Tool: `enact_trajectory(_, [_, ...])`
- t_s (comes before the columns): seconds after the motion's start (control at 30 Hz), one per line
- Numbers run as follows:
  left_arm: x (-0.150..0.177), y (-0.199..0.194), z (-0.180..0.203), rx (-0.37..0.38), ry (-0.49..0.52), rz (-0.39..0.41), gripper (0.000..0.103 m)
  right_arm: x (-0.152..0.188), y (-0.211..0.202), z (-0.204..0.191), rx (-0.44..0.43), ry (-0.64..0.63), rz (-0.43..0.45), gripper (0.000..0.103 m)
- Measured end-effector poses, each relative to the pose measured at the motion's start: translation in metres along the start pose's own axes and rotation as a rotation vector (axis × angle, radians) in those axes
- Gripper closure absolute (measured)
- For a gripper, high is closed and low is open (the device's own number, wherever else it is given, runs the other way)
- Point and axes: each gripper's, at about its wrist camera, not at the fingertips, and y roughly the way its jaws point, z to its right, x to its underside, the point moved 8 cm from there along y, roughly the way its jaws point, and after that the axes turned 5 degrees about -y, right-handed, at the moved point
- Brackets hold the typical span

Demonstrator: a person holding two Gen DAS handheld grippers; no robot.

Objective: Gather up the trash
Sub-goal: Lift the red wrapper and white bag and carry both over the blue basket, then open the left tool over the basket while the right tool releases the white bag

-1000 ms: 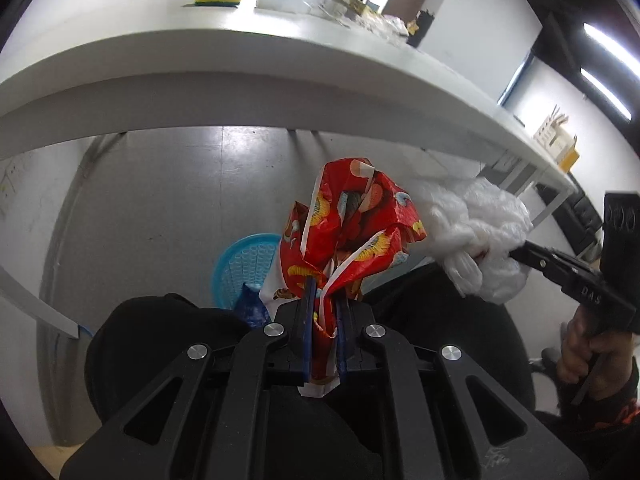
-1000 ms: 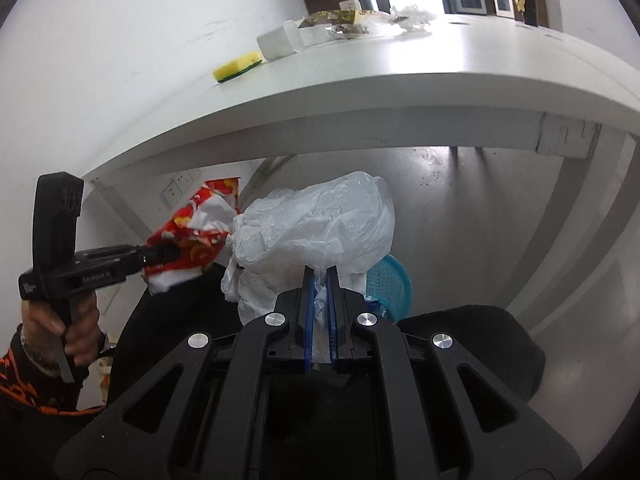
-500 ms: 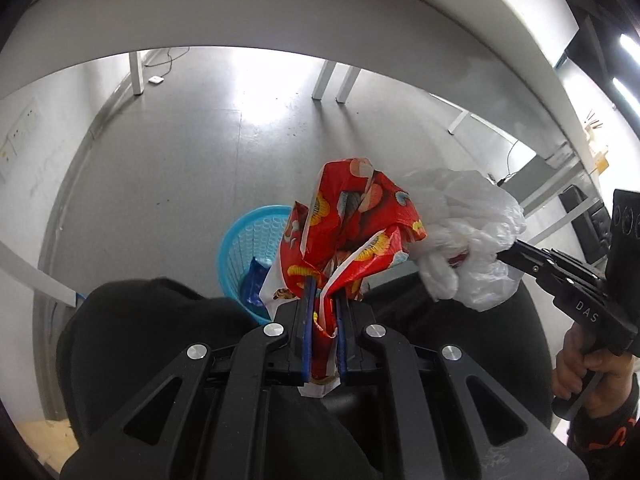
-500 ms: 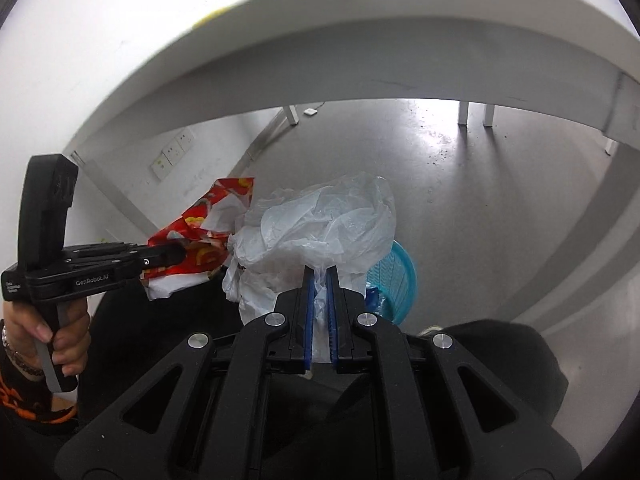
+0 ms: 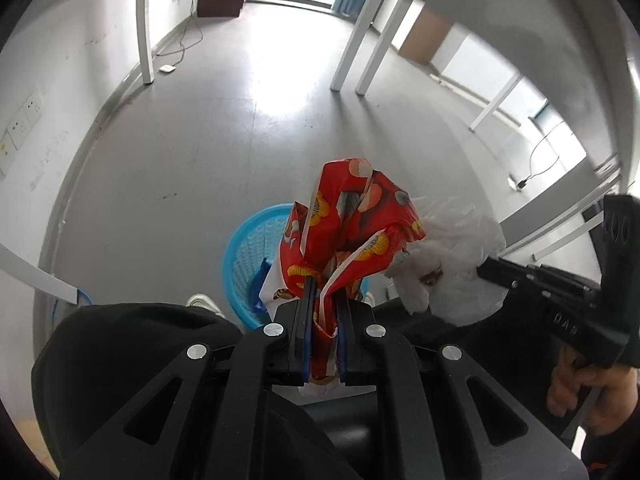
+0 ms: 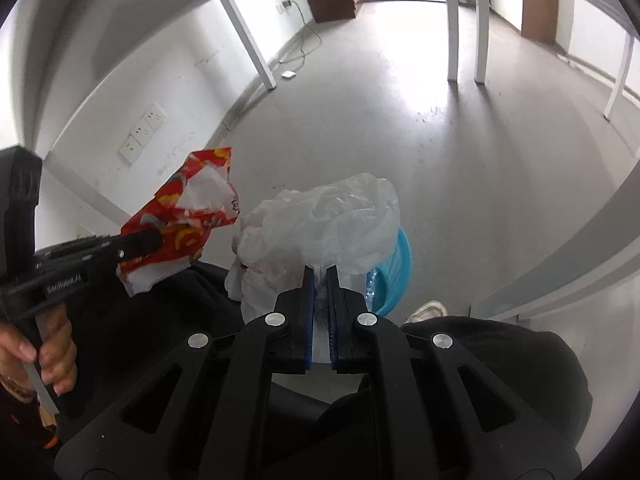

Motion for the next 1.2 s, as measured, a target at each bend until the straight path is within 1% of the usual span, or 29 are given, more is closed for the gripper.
enact_trajectory(0.13, [-0.002, 0.01, -0.005, -0.019, -0.015, -0.018, 0.095, -0.002, 0.018, 0.005, -0.002, 0.017, -0.028, 0.098])
enact_trajectory(0.27, [-0.016, 0.028, -0.005, -0.043, 0.003, -0.01, 0.095, -0.003, 0.033, 0.008, -0.002, 0.036, -0.058, 0.098])
enact_trajectory(0.43, [-0.027, 0.057, -0.011, -0.028, -0.016, -0.053, 0.095, -0.009, 0.066, 0.016, -0.009, 0.062, -0.112, 0.098])
enact_trajectory(0.6, [-0.036, 0.089, -0.011, -0.053, -0.028, -0.091, 0.095, -0.012, 0.104, 0.022, 0.004, 0.087, -0.166, 0.098])
enact_trajectory(0.7, [-0.038, 0.105, -0.012, -0.076, -0.03, -0.123, 0.095, -0.011, 0.12, 0.03, -0.008, 0.12, -0.2, 0.098])
enact_trajectory(0.83, [-0.042, 0.117, -0.019, -0.092, -0.056, -0.154, 0.095, -0.013, 0.14, 0.041, -0.008, 0.169, -0.226, 0.098])
enact_trajectory(0.93, [-0.04, 0.128, -0.024, -0.126, -0.086, -0.198, 0.095, -0.012, 0.153, 0.043, 0.002, 0.167, -0.257, 0.098])
enact_trajectory(1.03, [-0.037, 0.13, -0.023, -0.125, -0.082, -0.215, 0.094, -0.01, 0.159, 0.043, 0.009, 0.167, -0.271, 0.097])
enact_trajectory(1.1, [-0.037, 0.131, -0.022, -0.119, -0.073, -0.213, 0.087, -0.009, 0.161, 0.044, 0.013, 0.17, -0.276, 0.094])
enact_trajectory(1.13, [-0.038, 0.13, -0.02, -0.108, -0.076, -0.211, 0.069, -0.009, 0.162, 0.044, 0.015, 0.172, -0.278, 0.092])
enact_trajectory(1.17, [-0.04, 0.13, -0.021, -0.104, -0.08, -0.202, 0.056, -0.009, 0.162, 0.045, 0.016, 0.176, -0.278, 0.083])
enact_trajectory(1.2, [-0.041, 0.129, -0.021, -0.109, -0.082, -0.184, 0.055, -0.01, 0.161, 0.045, 0.014, 0.179, -0.276, 0.079])
